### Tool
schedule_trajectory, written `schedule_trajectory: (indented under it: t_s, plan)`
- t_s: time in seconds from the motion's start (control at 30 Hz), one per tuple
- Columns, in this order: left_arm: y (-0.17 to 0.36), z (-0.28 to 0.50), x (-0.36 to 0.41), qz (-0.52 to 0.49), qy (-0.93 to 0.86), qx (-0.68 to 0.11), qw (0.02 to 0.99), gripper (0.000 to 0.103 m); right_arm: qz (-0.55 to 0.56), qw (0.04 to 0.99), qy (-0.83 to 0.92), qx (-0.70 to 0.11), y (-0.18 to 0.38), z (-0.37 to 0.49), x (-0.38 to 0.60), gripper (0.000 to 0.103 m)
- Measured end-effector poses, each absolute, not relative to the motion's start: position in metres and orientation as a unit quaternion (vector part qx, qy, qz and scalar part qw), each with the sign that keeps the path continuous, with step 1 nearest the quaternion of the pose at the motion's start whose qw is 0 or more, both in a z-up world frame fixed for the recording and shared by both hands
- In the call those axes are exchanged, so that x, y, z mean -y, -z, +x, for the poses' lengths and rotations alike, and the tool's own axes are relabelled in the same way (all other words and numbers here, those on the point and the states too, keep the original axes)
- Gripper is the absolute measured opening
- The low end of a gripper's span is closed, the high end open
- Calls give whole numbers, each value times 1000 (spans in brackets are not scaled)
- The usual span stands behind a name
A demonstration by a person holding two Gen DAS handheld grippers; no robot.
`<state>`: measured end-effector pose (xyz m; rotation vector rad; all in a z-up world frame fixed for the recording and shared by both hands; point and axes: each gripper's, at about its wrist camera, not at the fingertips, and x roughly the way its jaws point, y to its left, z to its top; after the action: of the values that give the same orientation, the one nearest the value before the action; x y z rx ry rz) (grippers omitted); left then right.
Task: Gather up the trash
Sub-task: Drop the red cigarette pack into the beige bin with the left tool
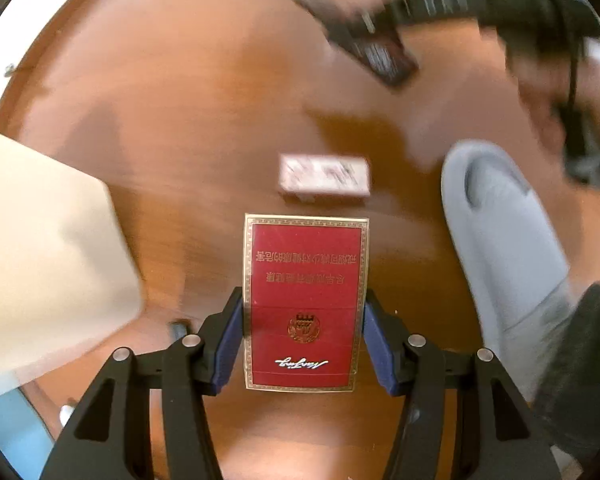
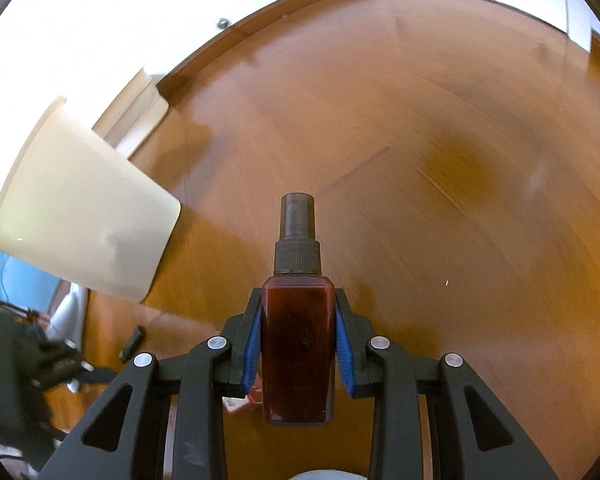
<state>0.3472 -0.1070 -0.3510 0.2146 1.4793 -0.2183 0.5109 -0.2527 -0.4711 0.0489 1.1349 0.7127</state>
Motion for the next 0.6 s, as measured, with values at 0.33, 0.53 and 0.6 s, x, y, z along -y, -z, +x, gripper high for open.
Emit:
schedule_trajectory:
  t_s: [0.33, 0.53, 0.6]
  plan:
    - [190, 400, 30, -42, 119, -620, 775, 55, 44, 781, -342, -521, 469, 502, 244, 33]
    - [117, 408, -70, -76, 15, -578, 812, 55, 40, 785, -348, -511, 466, 501, 244, 33]
    - [134, 410, -100, -47, -43, -597, 800, 55, 43, 788, -348, -507, 463, 504, 245, 33]
